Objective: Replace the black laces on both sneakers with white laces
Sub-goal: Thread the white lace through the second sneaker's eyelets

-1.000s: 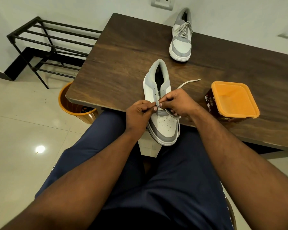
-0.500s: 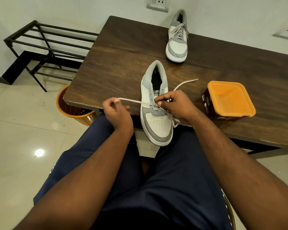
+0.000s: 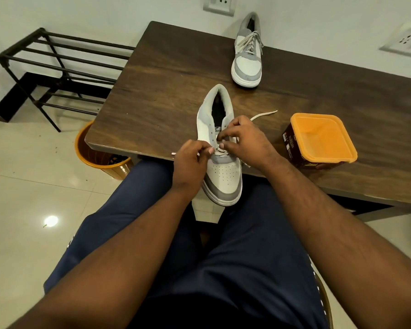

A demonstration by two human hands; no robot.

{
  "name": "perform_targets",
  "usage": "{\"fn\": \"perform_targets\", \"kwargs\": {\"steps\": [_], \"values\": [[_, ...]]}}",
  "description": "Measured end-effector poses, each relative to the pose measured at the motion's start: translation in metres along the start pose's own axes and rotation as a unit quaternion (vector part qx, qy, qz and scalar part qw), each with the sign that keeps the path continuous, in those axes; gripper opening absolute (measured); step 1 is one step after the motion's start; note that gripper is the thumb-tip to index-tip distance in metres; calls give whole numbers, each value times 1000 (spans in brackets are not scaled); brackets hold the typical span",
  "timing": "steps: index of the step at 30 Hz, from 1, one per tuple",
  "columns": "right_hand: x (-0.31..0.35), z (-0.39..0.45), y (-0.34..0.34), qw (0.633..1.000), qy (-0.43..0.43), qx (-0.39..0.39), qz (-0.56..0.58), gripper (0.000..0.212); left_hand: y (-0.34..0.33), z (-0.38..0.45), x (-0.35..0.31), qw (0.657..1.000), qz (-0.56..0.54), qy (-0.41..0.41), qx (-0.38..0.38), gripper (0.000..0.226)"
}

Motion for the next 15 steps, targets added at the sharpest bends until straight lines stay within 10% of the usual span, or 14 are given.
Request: {"fn": "perform_targets", "kwargs": {"steps": [6, 10, 15], "values": [[-9, -2, 6, 999, 3, -3, 46, 18, 69, -4, 65, 940, -30, 227, -251, 18], [-14, -3, 1, 998, 1, -23, 54, 23, 29, 7, 3, 995, 55, -23, -77, 37], [-14, -10, -1, 996, 9, -61, 71, 20, -4, -1, -8, 999, 35, -33, 4, 14]]}}
Point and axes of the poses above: each hand's wrist, its own z-axis towards the middle knuckle, its own y-axis out of the back of the hand, x = y × z, the point moved 8 cm from there along z, towards the middle knuckle, and after that the axes turned 7 degrees about x, right-handed, at the moved point
